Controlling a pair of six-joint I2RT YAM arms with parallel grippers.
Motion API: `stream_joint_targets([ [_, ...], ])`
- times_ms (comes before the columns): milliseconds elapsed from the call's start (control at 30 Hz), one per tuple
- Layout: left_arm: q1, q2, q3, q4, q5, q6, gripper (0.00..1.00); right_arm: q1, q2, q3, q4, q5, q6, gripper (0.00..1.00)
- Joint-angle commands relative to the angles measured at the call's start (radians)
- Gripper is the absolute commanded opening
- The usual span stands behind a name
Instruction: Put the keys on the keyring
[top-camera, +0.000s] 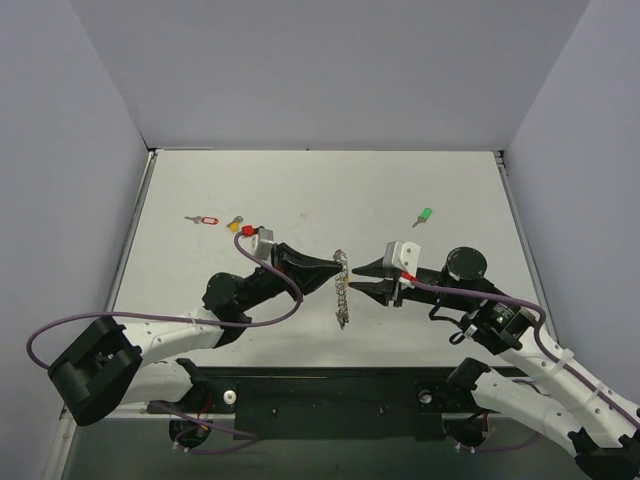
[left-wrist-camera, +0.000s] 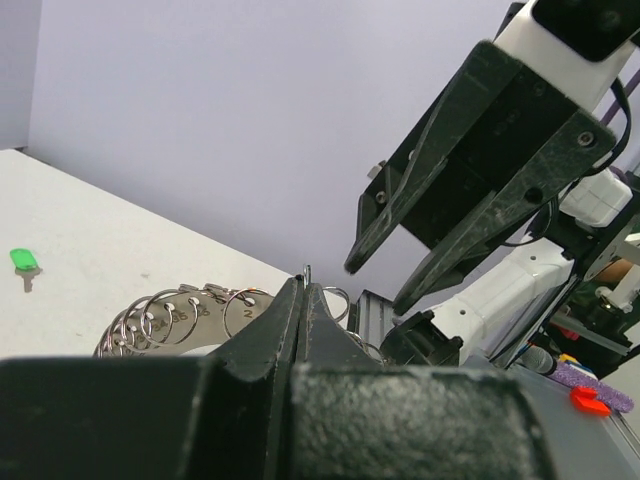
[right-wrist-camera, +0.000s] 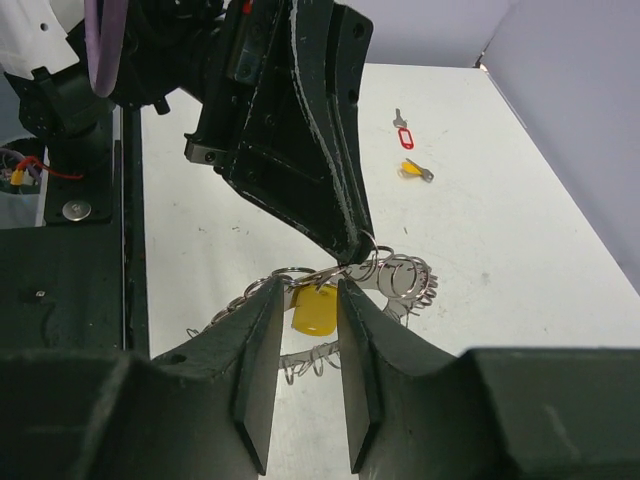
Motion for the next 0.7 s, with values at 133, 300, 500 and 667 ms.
stream_joint_targets([
  [133,0.005,-0.013,-0.012,0.246,0.053,0.046,0.0,-0.069,-0.068,0.025,0.03,-0.071,0.122,0.36],
  [300,0.023,-0.014,-0.002,0.258,0.195,0.04,0.0,-0.127,-0.046,0.009,0.076,-0.077,0.291,0.4],
  [500,0.023,-0.02,0.01,0.264,0.268,0.052,0.0,-0.128,-0.011,-0.005,0.069,-0.194,0.331,0.42],
  [667,0.023,-0.008,0.012,0.304,0.276,0.049,0.0,-0.128,0.02,-0.006,0.033,-0.247,0.262,0.34],
])
